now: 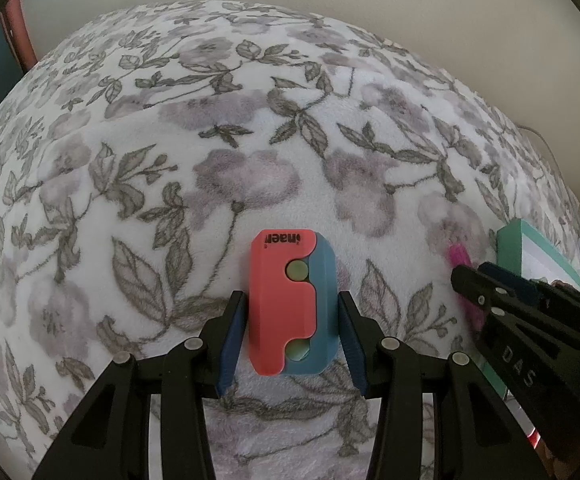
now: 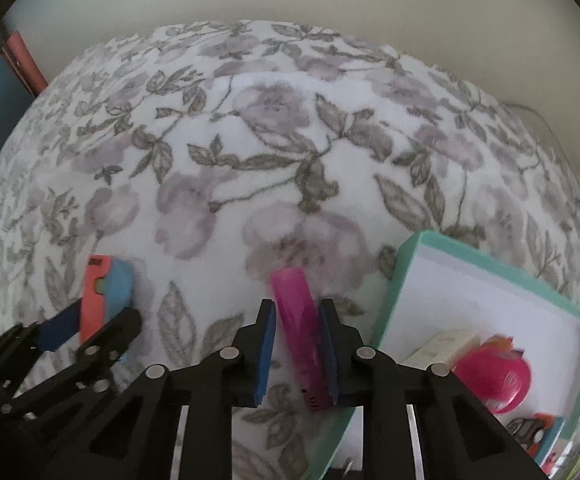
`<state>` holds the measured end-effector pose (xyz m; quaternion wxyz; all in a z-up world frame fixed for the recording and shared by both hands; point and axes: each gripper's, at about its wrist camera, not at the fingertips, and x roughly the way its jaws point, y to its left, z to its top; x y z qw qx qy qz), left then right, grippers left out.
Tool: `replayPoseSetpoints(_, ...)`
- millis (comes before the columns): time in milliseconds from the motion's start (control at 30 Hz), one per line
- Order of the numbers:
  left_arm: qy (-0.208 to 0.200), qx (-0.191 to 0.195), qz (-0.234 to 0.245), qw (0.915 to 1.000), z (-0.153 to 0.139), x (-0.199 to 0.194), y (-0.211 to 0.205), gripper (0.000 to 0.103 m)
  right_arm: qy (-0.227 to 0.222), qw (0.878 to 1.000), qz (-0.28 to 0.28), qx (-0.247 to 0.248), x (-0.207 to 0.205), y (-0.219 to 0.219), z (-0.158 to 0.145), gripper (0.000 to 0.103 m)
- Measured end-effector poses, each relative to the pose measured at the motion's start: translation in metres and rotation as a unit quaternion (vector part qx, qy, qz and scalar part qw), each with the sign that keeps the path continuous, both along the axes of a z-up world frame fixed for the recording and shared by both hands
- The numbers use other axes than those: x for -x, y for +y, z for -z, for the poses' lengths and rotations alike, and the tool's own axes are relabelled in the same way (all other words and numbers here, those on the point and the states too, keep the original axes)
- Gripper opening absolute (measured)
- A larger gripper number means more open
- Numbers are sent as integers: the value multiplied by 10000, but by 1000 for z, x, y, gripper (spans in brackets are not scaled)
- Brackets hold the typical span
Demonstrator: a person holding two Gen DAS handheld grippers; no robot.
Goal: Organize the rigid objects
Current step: 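Grasp the coral-blue folding toy with the left gripper while the right gripper grasps the magenta tube, then lift the coral-blue toy and magenta tube and carry both over the tray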
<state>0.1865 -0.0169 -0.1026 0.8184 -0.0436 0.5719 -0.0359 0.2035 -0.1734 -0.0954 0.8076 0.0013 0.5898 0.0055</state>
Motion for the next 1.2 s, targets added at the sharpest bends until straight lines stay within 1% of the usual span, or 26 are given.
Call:
replayPoseSetpoints(133, -4, -44, 22, 10000, 1, -1, -2, 47, 28, 9999, -89, -76, 5, 7, -1, 22)
replayPoseSetpoints(300, -18, -219, 126, 9997, 2, -1, -10, 47, 62, 9996, -226, 159, 12, 16, 0, 22)
replayPoseSetpoints(467, -33, -324, 172, 9993, 4, -2, -19, 47, 53, 9994, -257, 245, 18, 16, 2, 22)
replayPoseSetpoints(500, -39, -337, 179, 9993, 4, -2, -21, 47, 131, 9993, -241, 273, 19, 16, 6, 21)
replayPoseSetpoints(633, -70, -347, 152, 9993, 4, -2, -21, 44, 50, 9999, -88, 40, 24, 8, 8, 22)
replayPoseSetpoints(767, -91, -363, 151, 9992, 5, -2, -20, 44, -3, 9999, -51, 154, 26, 11, 8, 22)
replayPoseSetpoints(900, -136, -456, 191, 9987, 4, 0, -21, 44, 5, 10000, -15, 79, 28, 14, 8, 22)
replayPoseSetpoints(1067, -172, -351, 126, 9992, 3, -1, -18, 44, -46, 9999, -6, 116, 28, 9, 9, 21)
replayPoseSetpoints(1200, -175, -235, 75, 9995, 3, -3, -13, 44, -134, 9998, 152, -31, 35, 6, 10, 16)
